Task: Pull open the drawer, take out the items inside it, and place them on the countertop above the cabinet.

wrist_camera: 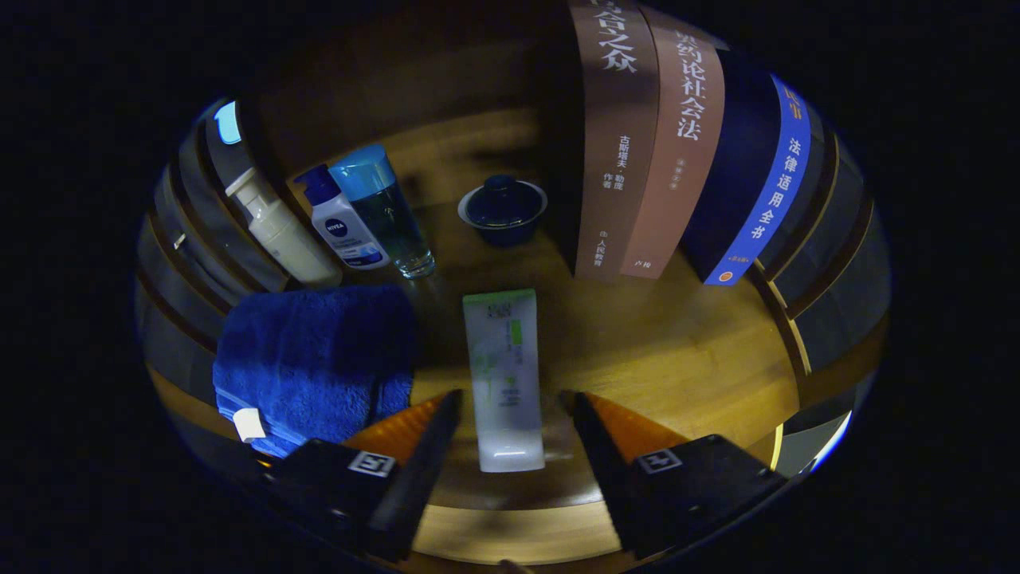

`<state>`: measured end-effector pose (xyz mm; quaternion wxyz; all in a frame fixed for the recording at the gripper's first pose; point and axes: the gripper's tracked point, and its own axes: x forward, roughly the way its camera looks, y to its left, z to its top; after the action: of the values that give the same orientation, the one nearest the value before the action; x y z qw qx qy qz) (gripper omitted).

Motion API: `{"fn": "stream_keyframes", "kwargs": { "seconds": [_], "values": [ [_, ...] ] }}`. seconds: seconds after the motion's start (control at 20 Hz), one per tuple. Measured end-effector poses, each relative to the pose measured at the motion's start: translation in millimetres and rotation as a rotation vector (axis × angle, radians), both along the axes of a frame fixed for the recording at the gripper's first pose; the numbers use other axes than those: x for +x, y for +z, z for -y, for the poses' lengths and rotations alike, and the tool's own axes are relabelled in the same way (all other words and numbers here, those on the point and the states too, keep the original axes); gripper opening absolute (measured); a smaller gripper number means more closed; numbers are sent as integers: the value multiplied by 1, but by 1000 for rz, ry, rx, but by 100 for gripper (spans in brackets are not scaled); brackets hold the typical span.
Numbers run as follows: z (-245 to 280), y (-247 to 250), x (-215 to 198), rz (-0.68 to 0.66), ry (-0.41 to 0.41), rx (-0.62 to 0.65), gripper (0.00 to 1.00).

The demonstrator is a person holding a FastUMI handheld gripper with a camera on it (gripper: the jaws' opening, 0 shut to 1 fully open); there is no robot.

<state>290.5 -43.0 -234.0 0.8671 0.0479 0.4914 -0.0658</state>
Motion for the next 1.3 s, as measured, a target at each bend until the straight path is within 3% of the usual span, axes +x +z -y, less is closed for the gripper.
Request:
{"fn": "stream_keyframes", "kwargs": {
  "seconds": [0.05,0.6,1.05,1.3],
  "values": [
    [1,3,-2,-1,-2,-1,98],
    [-10,44,-47,143,7,34,99],
    [-25,120,-151,510,81,-5,99],
    [-25,124,-232,672,102,-62,99]
  ]
}}
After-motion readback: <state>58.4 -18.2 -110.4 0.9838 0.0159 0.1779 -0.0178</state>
